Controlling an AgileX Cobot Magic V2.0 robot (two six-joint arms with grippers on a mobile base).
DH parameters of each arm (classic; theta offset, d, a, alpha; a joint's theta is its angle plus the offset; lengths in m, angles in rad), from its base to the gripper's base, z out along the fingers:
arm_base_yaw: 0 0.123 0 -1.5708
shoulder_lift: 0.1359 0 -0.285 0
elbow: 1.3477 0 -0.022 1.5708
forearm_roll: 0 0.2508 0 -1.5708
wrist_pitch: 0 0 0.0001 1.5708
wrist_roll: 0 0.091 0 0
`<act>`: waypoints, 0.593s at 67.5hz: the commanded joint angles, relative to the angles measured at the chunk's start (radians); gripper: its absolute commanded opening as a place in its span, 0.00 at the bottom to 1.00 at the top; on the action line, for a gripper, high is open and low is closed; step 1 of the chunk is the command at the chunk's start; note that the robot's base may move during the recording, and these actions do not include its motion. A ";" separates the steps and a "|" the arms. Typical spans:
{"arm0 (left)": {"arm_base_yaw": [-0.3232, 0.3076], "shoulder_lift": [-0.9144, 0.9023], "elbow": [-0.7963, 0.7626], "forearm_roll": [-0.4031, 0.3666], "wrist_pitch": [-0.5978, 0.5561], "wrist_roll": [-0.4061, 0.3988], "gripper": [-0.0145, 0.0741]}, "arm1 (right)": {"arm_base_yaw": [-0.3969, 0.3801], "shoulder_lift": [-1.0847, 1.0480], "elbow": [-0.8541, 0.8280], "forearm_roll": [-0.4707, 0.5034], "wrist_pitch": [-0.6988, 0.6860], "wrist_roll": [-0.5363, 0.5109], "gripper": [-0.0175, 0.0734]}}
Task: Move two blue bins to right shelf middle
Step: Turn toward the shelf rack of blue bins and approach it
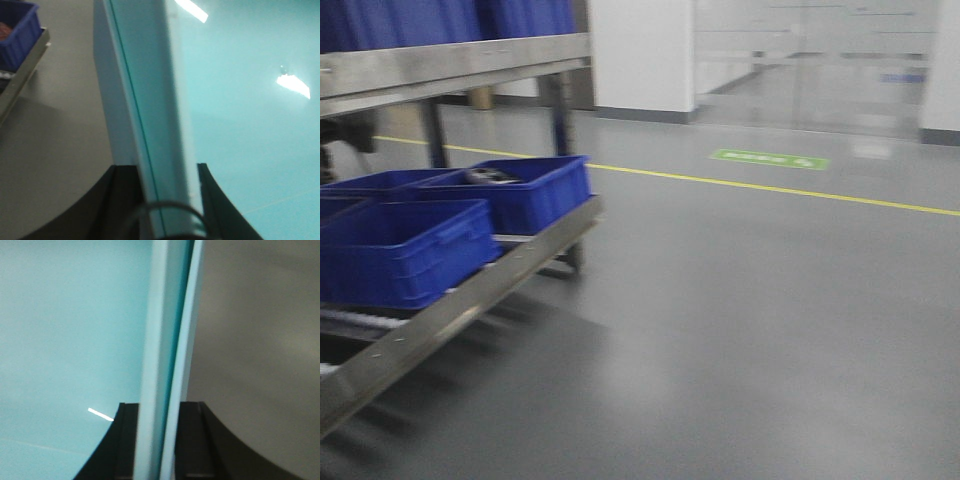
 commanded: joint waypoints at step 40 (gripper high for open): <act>-0.009 -0.019 -0.019 -0.075 -0.075 0.017 0.04 | 0.004 -0.012 -0.019 0.038 -0.090 -0.014 0.02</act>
